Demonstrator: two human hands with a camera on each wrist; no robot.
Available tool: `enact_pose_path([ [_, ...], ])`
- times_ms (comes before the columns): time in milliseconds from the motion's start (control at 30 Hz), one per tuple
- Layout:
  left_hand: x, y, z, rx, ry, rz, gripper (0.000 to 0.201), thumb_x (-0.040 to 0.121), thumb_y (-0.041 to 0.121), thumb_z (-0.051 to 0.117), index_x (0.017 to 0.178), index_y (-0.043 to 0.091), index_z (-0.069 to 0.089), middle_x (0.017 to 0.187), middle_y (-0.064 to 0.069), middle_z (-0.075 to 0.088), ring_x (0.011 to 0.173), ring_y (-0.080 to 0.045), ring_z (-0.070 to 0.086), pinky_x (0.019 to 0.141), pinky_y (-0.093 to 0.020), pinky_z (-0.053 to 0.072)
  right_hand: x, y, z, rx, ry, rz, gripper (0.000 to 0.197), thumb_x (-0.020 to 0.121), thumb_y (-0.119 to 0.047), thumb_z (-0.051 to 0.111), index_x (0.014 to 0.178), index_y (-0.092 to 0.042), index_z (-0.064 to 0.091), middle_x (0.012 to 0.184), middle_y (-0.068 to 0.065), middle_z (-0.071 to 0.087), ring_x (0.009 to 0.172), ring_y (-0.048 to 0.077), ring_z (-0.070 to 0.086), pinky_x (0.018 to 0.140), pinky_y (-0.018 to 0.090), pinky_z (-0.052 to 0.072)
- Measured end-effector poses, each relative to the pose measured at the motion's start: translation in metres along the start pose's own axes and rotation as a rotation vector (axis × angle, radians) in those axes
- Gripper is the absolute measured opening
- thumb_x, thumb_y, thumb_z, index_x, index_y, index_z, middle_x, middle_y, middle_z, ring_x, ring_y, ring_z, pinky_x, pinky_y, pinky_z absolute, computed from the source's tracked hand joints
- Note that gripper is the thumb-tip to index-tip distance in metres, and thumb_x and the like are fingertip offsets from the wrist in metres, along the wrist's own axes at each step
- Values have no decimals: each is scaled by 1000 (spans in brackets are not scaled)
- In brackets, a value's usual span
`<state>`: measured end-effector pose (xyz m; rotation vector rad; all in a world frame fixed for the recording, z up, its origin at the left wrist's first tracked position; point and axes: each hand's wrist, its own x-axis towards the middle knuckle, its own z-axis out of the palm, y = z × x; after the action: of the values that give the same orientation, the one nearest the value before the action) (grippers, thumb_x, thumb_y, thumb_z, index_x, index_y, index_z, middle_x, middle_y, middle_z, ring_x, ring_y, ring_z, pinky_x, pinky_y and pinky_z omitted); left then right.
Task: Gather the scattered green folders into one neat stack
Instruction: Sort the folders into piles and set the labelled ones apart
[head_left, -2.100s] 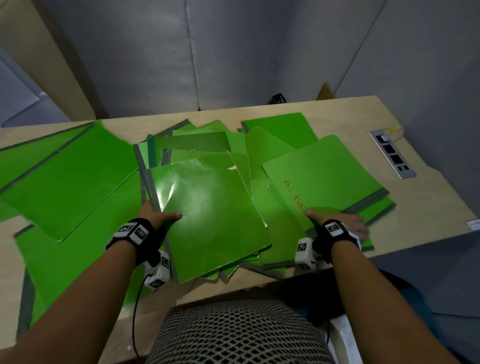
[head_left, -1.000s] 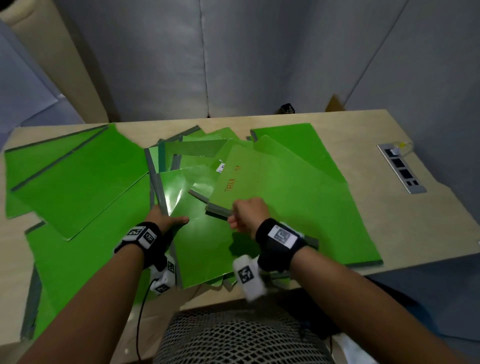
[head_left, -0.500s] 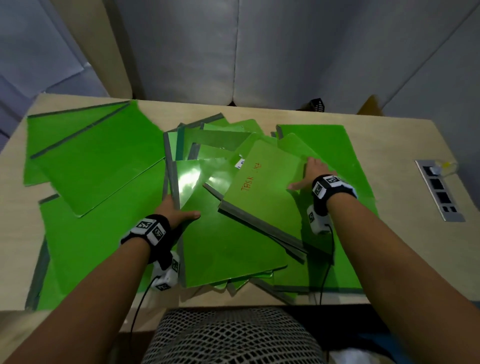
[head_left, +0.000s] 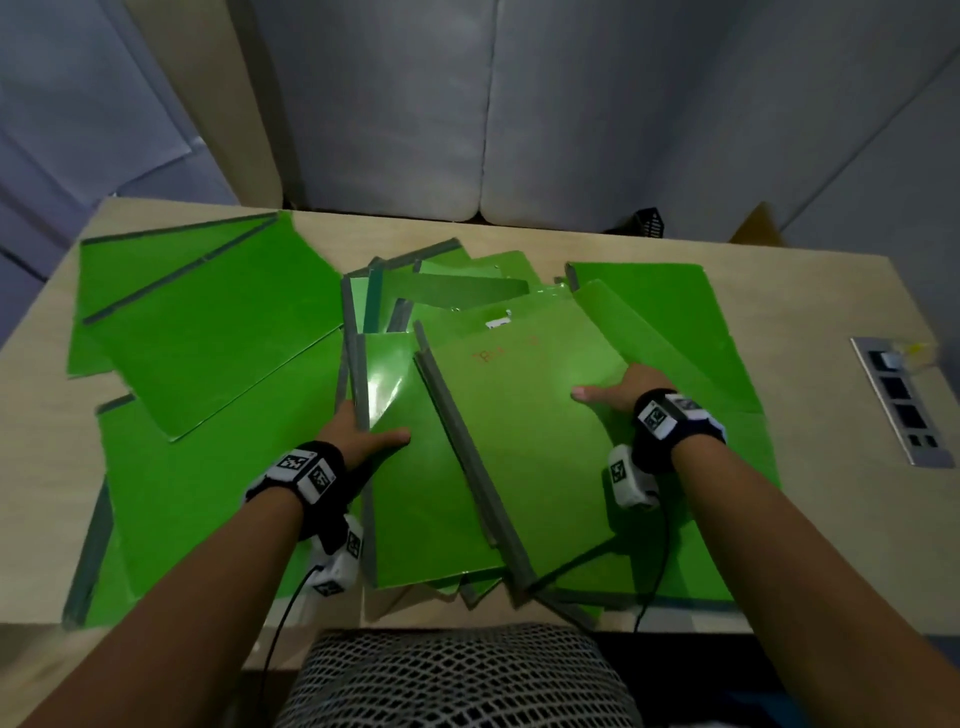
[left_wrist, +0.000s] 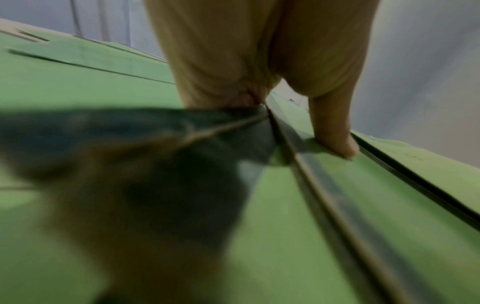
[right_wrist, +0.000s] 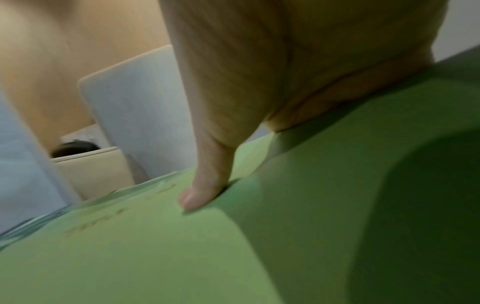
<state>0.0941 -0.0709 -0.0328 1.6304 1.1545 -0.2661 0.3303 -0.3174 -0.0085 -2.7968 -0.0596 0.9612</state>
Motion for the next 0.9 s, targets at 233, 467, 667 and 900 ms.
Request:
enact_pose_path([
  [233,-5,8,4,-352,-94,-75,103,64,20,85,147,10,25,149,-19,33,103,-29,59,84,-36,57,-67,-26,88,219,79,-46,97,83,-47,68,150,-1,15,157,19,20,141,36,28,113,44,34],
  [467,-2,9,1,101,20,-39,97,68,25,84,144,3,27,137,-21,47,122,-39,48,98,-47,43,-57,0,69,-73,114,-207,58,88,-30,61,138,-8,41,148,16,31,136,33,30,110,44,36],
  [667,0,2,-2,-84,28,-24,77,68,12,84,131,0,43,116,-20,59,105,-34,55,88,-39,43,-19,34,23,-378,62,-303,113,56,-54,84,147,-20,26,153,4,29,141,27,30,113,51,27],
  [900,-12,9,-16,-352,17,14,53,80,0,69,127,-2,46,112,-12,54,103,-22,47,92,-33,33,10,21,-4,-487,4,-217,104,51,-67,80,135,-18,43,135,9,56,129,31,48,114,51,27],
])
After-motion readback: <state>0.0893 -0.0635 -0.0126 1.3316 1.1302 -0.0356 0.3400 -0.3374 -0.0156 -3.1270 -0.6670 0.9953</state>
